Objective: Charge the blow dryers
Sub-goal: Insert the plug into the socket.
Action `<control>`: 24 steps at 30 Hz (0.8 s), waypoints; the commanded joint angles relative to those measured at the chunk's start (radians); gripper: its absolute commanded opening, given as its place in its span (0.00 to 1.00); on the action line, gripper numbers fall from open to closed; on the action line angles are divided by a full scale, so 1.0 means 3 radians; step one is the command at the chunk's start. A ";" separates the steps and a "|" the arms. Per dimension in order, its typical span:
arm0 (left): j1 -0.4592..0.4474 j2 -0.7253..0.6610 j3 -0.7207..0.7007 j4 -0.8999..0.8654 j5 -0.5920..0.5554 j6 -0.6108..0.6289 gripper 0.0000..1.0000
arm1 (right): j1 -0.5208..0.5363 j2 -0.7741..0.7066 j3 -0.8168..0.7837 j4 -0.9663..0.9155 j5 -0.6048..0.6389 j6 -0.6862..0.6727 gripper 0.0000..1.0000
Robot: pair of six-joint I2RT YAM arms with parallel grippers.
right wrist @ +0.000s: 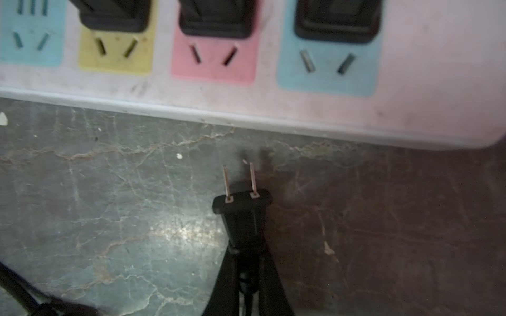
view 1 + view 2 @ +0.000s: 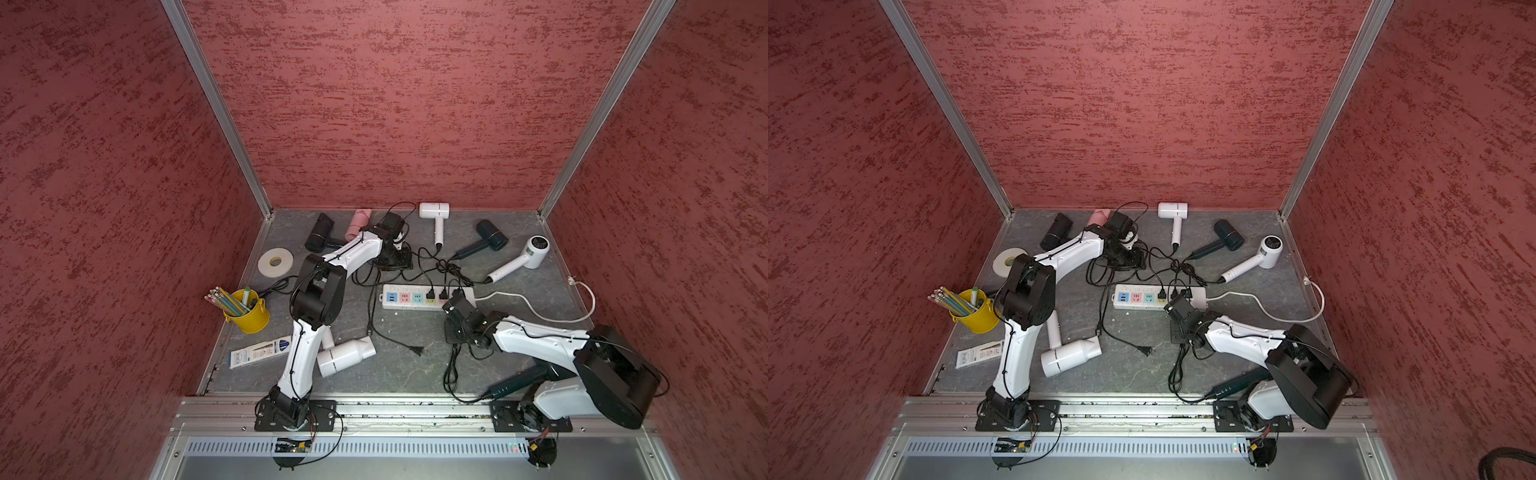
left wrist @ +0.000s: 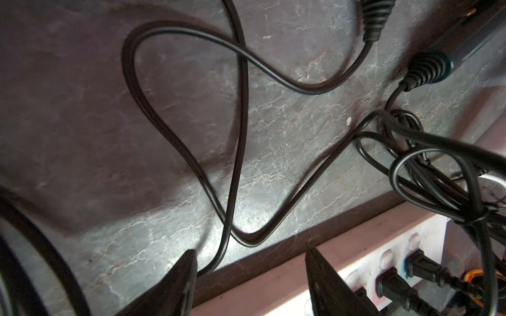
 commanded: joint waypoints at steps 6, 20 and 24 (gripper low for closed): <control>0.0031 0.0068 -0.0103 0.0128 0.0104 -0.0003 0.64 | -0.0026 0.0292 0.0311 -0.0003 0.0368 -0.0184 0.00; 0.0028 -0.0087 -0.0761 0.0462 0.0286 -0.0071 0.62 | -0.0438 0.0389 0.0638 0.0204 0.0347 -0.1155 0.00; 0.0007 -0.0179 -0.0980 0.0583 0.0383 -0.0115 0.62 | -0.0505 0.0416 0.0655 0.0123 0.0324 -0.1182 0.00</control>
